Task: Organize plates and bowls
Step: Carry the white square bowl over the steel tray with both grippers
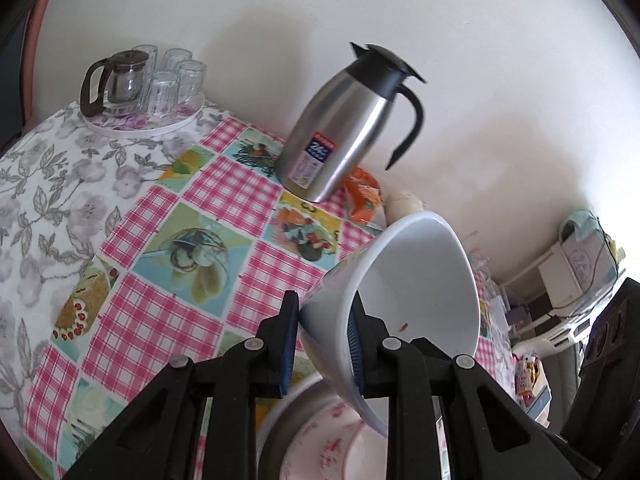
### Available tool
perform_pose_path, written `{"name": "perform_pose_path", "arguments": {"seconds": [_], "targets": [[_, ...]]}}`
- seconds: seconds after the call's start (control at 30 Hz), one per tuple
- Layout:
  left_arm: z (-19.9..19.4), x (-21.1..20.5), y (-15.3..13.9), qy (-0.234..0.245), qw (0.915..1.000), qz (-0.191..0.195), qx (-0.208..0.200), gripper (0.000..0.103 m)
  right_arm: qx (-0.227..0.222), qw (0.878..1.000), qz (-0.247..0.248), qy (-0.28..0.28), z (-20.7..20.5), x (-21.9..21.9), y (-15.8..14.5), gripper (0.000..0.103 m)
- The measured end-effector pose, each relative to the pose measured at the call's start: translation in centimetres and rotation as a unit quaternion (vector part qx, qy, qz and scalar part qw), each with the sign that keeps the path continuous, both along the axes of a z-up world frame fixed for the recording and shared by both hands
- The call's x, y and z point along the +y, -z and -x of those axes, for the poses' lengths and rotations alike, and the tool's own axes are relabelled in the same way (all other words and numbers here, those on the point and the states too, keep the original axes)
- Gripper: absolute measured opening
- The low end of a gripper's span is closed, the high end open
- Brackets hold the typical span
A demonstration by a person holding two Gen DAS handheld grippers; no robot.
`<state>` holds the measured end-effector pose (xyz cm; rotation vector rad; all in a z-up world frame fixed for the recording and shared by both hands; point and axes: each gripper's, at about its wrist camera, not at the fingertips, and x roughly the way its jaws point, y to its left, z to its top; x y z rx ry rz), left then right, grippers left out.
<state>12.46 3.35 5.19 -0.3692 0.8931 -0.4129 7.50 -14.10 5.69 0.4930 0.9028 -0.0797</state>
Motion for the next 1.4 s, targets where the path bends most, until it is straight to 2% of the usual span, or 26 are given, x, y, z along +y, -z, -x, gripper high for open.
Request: {"name": "perform_pose_path", "arguments": {"seconds": [0.17,0.37,0.53,0.63,1.07,1.4], "targets": [[2.6,-1.2,-1.2,0.008,0.9998,-0.012,-0.014,0.024,-0.016,1.000,-0.006,0.010,2.1,-1.1,-1.2,0.019],[4.8,-2.2,-1.9,0.027,0.9993,-0.004,-0.024,0.024,-0.033,0.999,-0.007,0.019,5.1,-2.5,-2.3,0.019],[6.7,-3.1,-2.5,0.041,0.9984,-0.014,-0.038,0.024,-0.041,0.999,-0.026,0.021,7.5,-3.3,-2.5,0.019],[7.7,-3.7,-2.5,0.049,0.9978,-0.020,-0.040,0.024,-0.050,0.998,-0.016,0.022,8.7,-3.5,-2.5,0.019],[10.1,-5.0,-2.4,0.072,0.9961,-0.042,-0.028,0.024,-0.069,0.997,-0.023,0.039,12.4,-4.5,-0.5,0.019],[10.8,-4.9,-1.8,0.070,0.9961,-0.054,-0.003,0.024,-0.043,0.998,-0.034,0.028,13.1,-4.2,1.2,0.019]]}}
